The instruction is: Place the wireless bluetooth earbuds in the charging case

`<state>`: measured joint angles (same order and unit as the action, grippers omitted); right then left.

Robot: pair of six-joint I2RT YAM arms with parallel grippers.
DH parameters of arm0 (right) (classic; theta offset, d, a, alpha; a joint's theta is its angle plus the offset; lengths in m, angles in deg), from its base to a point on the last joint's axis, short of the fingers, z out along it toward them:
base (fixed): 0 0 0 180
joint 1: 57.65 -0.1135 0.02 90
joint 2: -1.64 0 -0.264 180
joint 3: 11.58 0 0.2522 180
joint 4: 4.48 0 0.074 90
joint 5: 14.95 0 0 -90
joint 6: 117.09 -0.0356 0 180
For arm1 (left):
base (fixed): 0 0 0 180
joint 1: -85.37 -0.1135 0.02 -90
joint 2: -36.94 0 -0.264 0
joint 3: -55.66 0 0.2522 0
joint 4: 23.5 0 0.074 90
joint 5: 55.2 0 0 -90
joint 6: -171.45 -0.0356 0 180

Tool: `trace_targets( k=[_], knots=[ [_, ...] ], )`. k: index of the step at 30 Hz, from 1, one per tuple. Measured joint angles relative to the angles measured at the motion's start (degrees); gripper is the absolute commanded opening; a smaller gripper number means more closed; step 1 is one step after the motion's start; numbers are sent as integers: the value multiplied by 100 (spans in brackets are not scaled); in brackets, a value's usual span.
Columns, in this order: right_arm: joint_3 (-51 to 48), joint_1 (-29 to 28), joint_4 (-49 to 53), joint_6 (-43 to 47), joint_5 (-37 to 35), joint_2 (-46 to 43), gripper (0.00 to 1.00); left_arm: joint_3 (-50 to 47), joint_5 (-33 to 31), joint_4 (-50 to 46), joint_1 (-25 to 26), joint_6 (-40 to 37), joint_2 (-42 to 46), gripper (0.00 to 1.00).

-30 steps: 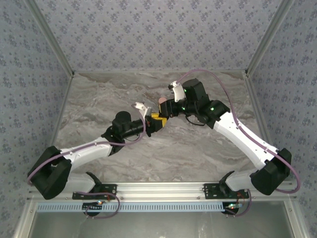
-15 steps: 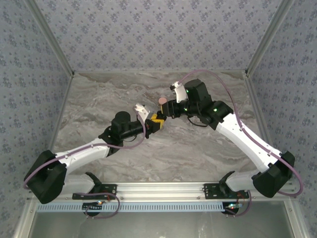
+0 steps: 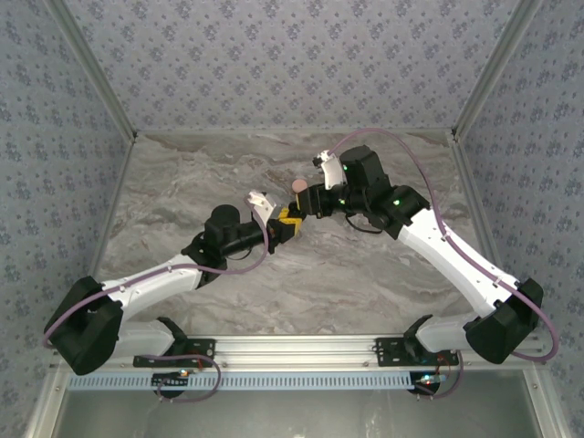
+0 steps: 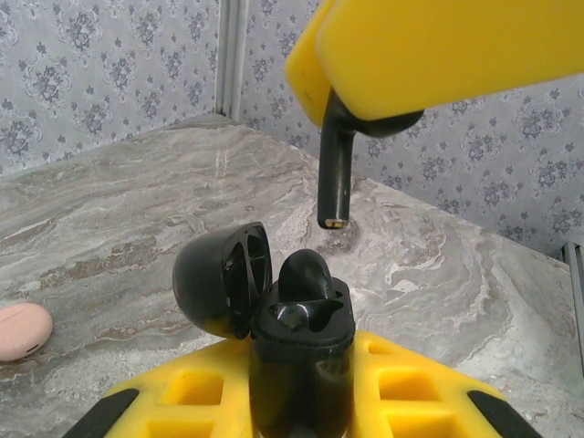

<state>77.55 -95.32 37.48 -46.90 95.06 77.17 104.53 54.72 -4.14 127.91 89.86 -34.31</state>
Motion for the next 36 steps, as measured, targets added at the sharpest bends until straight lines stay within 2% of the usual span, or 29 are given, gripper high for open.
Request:
trace_targets(
  k=[36],
  knots=[
    [0,-37,61,87,85,195,24,0,-28,0,0,-195,76,21]
  ],
)
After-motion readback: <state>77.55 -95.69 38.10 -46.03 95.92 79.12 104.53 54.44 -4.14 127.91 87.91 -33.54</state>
